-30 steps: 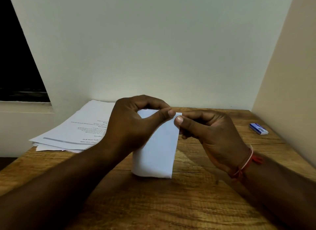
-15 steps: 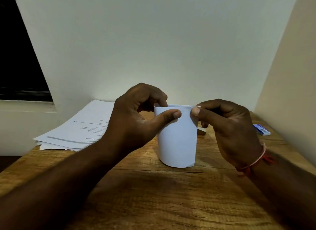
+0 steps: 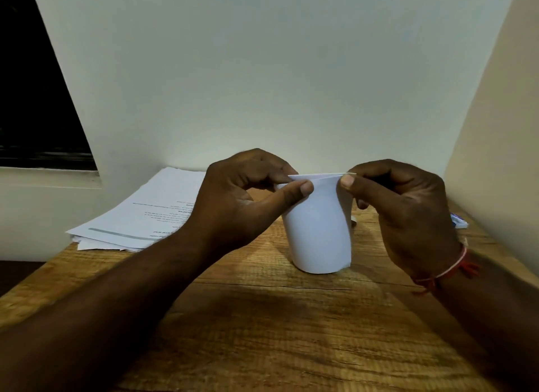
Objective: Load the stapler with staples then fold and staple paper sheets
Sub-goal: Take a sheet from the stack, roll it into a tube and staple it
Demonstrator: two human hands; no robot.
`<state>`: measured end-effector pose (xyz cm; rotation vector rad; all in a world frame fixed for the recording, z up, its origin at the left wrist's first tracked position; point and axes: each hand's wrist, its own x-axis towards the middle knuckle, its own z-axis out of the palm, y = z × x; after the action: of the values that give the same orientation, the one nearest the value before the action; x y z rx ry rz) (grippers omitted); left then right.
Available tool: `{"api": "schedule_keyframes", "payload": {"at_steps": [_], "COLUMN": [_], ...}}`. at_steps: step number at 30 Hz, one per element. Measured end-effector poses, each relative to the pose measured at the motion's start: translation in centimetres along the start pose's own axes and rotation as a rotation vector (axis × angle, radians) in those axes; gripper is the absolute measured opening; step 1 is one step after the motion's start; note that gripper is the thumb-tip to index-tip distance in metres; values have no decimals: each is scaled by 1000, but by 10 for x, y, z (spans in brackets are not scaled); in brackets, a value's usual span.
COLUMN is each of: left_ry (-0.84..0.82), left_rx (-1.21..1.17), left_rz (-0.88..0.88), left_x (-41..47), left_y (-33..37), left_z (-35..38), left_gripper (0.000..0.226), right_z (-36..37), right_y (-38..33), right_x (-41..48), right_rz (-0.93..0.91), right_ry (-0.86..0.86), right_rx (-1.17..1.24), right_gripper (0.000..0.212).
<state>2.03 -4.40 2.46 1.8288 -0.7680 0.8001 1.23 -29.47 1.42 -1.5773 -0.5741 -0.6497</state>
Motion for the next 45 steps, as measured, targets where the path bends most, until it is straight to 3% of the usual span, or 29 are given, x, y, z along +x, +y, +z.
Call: {"api": "schedule_keyframes", "payload": {"at_steps": [4, 10, 34, 45], "left_ry": [28, 104, 134, 85], "left_rx": [-329, -588, -543, -633], "left_rz": [-210, -360, -337, -444], "left_x": [-4, -1, 2, 4], "left_y": [3, -1, 1, -3], "left_z": [6, 10, 6, 6], "left_gripper": [9, 13, 17, 24], "right_z": [-1, 3, 5, 4], "right_y": [-2, 1, -2, 1], "right_x": [3, 1, 1, 2], "right_rz": [-10, 39, 25, 65], "right_ry": [32, 48, 83, 95], "right_rx": [63, 84, 63, 101], "right_gripper": [7, 5, 4, 5]}}
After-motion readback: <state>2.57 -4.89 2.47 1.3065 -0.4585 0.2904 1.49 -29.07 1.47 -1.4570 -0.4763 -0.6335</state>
